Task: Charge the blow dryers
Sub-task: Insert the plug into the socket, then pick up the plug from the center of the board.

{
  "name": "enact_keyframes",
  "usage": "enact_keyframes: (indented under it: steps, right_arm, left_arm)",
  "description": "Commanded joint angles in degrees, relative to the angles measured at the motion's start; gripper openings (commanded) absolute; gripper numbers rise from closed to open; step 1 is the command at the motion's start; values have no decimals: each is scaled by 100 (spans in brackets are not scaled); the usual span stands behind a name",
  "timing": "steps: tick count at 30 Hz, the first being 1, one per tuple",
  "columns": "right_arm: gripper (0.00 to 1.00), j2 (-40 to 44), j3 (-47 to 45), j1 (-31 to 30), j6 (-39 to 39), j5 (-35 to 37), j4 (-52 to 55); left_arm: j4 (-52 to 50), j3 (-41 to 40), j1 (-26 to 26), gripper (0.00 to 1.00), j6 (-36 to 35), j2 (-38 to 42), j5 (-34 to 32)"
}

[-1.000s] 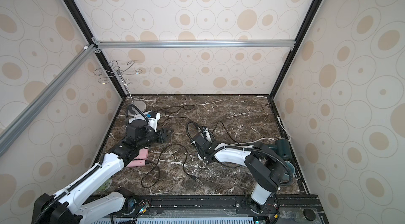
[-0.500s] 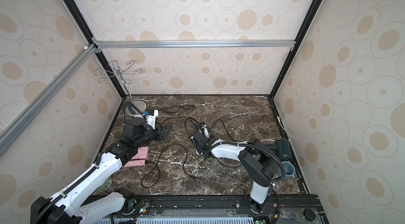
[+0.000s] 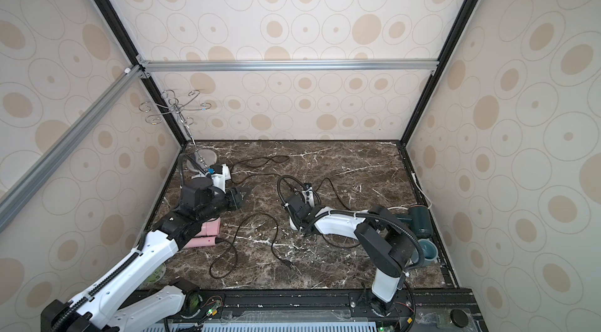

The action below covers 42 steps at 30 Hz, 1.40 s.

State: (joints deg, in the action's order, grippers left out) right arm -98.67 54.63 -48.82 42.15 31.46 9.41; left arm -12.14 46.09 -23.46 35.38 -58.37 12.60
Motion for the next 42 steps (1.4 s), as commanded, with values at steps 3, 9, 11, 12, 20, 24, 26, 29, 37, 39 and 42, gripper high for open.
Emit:
enact_keyframes:
  steps: [3,9,11,12,20,24,26,29,37,39,42]
  right_arm:
    - [63,655,21,-39,-227,-237,562]
    - [58,1679,311,-36,-1163,-973,1485]
    - [57,1924,614,-1,-1564,-1345,1820]
    - [58,1977,817,25,-1814,-1587,1956]
    - [55,797,2984,289,-3141,-2991,3068]
    - [61,38,3756,493,-3559,-3157,3268]
    - [62,-470,4337,675,-3691,-3256,3587]
    - [62,-1156,5122,1040,-3788,-3752,4031]
    - [67,-2658,6228,1563,-4481,-3955,4275]
    - [67,-2990,6450,1662,-4618,-4017,4265]
    - [63,-3448,6845,1694,-4729,-4077,4387]
  left_arm:
    - [-549,823,46,48,-66,-457,71]
    - [-510,1142,62,49,-230,-944,162]
    - [-546,1324,66,48,-408,-1153,170]
    - [-523,1394,74,47,-456,-1261,203]
    - [-249,1362,90,43,-303,-1813,222]
    - [-282,1351,112,43,-351,-1907,282]
    - [-463,1412,152,47,-461,-1867,220]
    - [-410,1184,242,53,-482,-1640,85]
    - [422,378,352,55,-149,-1480,366]
    - [648,51,352,55,46,-1365,366]
    - [622,-50,360,55,175,-1276,346]
